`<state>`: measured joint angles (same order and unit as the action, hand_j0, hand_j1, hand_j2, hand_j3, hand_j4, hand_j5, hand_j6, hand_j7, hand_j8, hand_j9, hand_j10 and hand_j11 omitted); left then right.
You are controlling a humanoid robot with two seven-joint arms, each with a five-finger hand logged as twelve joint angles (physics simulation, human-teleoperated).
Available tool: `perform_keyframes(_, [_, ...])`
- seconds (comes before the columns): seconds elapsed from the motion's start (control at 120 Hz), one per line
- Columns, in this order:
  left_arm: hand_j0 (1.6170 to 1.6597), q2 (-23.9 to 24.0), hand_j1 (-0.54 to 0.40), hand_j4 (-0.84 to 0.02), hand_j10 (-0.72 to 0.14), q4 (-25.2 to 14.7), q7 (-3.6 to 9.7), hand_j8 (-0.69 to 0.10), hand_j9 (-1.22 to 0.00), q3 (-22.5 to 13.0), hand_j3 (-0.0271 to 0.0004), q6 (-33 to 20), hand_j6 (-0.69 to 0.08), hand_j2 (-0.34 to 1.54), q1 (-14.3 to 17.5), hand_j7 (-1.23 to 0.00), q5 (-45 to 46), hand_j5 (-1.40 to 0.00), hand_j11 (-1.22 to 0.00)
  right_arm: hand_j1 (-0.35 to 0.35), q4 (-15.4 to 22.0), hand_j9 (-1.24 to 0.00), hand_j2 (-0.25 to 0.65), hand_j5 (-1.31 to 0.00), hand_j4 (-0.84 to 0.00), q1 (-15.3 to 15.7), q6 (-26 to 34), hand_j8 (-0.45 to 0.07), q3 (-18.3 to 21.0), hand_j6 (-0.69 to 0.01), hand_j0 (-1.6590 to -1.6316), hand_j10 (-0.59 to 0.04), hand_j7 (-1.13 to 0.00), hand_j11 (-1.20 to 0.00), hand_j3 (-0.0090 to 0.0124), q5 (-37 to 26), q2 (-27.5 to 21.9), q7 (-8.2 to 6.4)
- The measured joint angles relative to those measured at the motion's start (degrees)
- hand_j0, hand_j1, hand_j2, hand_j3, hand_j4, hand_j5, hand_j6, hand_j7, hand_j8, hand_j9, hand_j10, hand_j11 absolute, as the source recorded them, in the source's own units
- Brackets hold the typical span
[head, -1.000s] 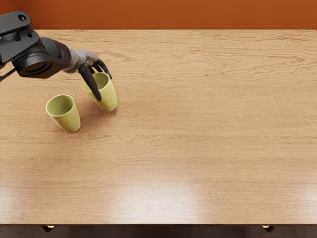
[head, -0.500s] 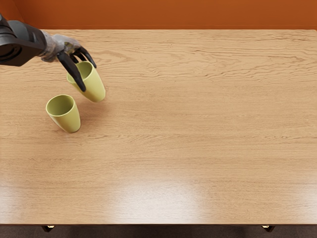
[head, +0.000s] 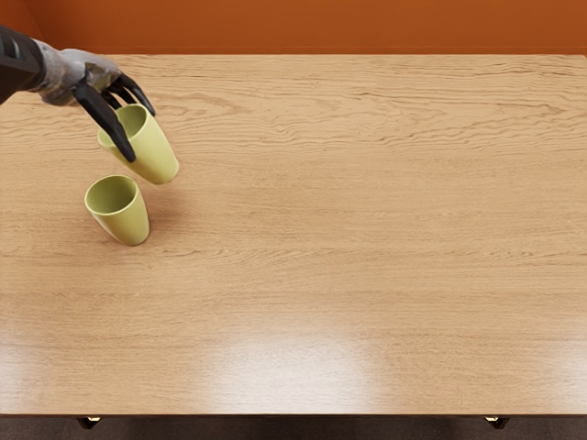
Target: Pick up cup and place in cup with left hand
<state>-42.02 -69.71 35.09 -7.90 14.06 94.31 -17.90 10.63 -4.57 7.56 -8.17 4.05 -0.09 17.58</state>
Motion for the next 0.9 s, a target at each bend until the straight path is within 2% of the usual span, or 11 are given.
perform_keyframes(0.042, [1.6555,-0.16,-0.182,-0.538,-0.397,-0.12,-0.01,-0.236,-0.89,-0.18,0.0,0.01,-0.279,0.53,0.08,-0.89,0.17,-0.88,-0.82,-0.314,0.0,-0.04,-0.006,-0.04,-0.029,-0.12,0.0,-0.029,0.0,-0.029,-1.6581,-0.029,-0.04,-0.04,0.0,0.0,0.0,0.0])
perform_keyframes(0.058, [1.6557,-0.21,-0.194,-0.535,-0.39,-0.19,-0.01,-0.228,-0.89,-0.24,0.0,0.04,-0.274,0.6,0.11,-0.89,0.3,-0.88,-0.82,-0.314,0.0,-0.04,-0.006,-0.04,-0.029,-0.17,0.0,-0.029,0.0,-0.029,-1.6581,-0.029,-0.04,-0.04,0.0,0.01,0.0,0.0])
perform_keyframes(0.233, [1.6556,-1.08,-0.15,-0.574,-0.418,-0.6,-0.04,-0.259,-0.89,-1.79,0.0,-0.06,-0.317,0.54,2.7,-0.89,1.2,-0.88,-0.83,-0.314,0.0,-0.04,-0.006,-0.04,-0.029,-0.43,0.0,-0.029,0.0,-0.029,-1.6581,-0.029,-0.04,-0.04,0.0,0.02,0.03,0.0])
perform_keyframes(0.442, [1.6559,-5.74,-0.153,-0.586,-0.429,-2.72,-0.05,-0.26,-0.89,-3.0,0.0,-0.06,-0.325,0.57,3.17,-0.9,1.86,-0.89,-0.84,-0.314,0.01,-0.04,-0.006,-0.04,-0.029,-0.65,0.0,-0.029,0.0,-0.029,-1.6581,-0.029,-0.04,-0.04,0.0,0.01,0.06,0.0])
perform_keyframes(0.467, [1.6558,-6.17,-0.148,-0.59,-0.431,-3.05,-0.05,-0.281,-0.89,-3.06,0.0,-0.07,-0.322,0.57,3.33,-0.89,2.05,-0.89,-0.84,-0.314,0.03,-0.04,-0.006,-0.04,-0.029,-0.7,0.0,-0.029,0.0,-0.029,-1.6581,-0.029,-0.04,-0.04,0.0,0.01,0.07,0.0])
perform_keyframes(0.592, [1.6556,-6.41,-0.128,-0.597,-0.431,-4.15,-0.07,-0.287,-0.89,-3.54,0.0,-0.14,-0.34,0.51,3.68,-0.88,2.79,-0.88,-0.85,-0.314,0.07,-0.04,-0.006,-0.04,-0.029,-0.82,0.0,-0.029,0.0,-0.029,-1.6581,-0.029,-0.04,-0.04,0.0,0.02,0.08,0.0])
perform_keyframes(0.642, [1.6557,-7.1,-0.133,-0.591,-0.435,-4.52,-0.06,-0.267,-0.89,-3.66,0.0,-0.15,-0.334,0.54,3.62,-0.89,2.97,-0.89,-0.85,-0.314,0.08,-0.04,-0.006,-0.04,-0.029,-0.86,0.0,-0.029,0.0,-0.029,-1.6581,-0.029,-0.04,-0.04,0.0,0.02,0.08,0.0])
perform_keyframes(0.717, [1.6558,-8.09,-0.137,-0.615,-0.475,-5.25,-0.07,-0.308,-0.89,-3.75,0.0,-0.22,-0.357,0.59,3.68,-0.88,3.01,-0.89,-0.86,-0.314,0.08,-0.04,-0.006,-0.04,-0.029,-0.91,0.0,-0.029,0.0,-0.029,-1.6581,-0.029,-0.04,-0.04,0.0,0.03,0.09,0.0])
perform_keyframes(0.792, [1.656,-9.3,-0.141,-0.617,-0.479,-6.03,-0.08,-0.319,-0.88,-3.77,0.0,-0.2,-0.361,0.62,4.03,-0.88,3.18,-0.89,-0.86,-0.314,0.09,-0.04,-0.006,-0.04,-0.029,-0.94,0.0,-0.029,0.0,-0.03,-1.6581,-0.029,-0.04,-0.04,0.0,0.03,0.09,0.0])
perform_keyframes(0.9, [1.6566,-11.06,-0.177,-0.642,-0.499,-7.18,-0.09,-0.345,-0.88,-3.79,0.0,-0.27,-0.386,0.75,4.46,-0.87,3.76,-0.89,-0.86,-0.314,0.09,-0.04,-0.006,-0.04,-0.029,-0.96,0.0,-0.03,0.0,-0.03,-1.6581,-0.029,-0.04,-0.04,0.0,0.05,0.09,0.0])
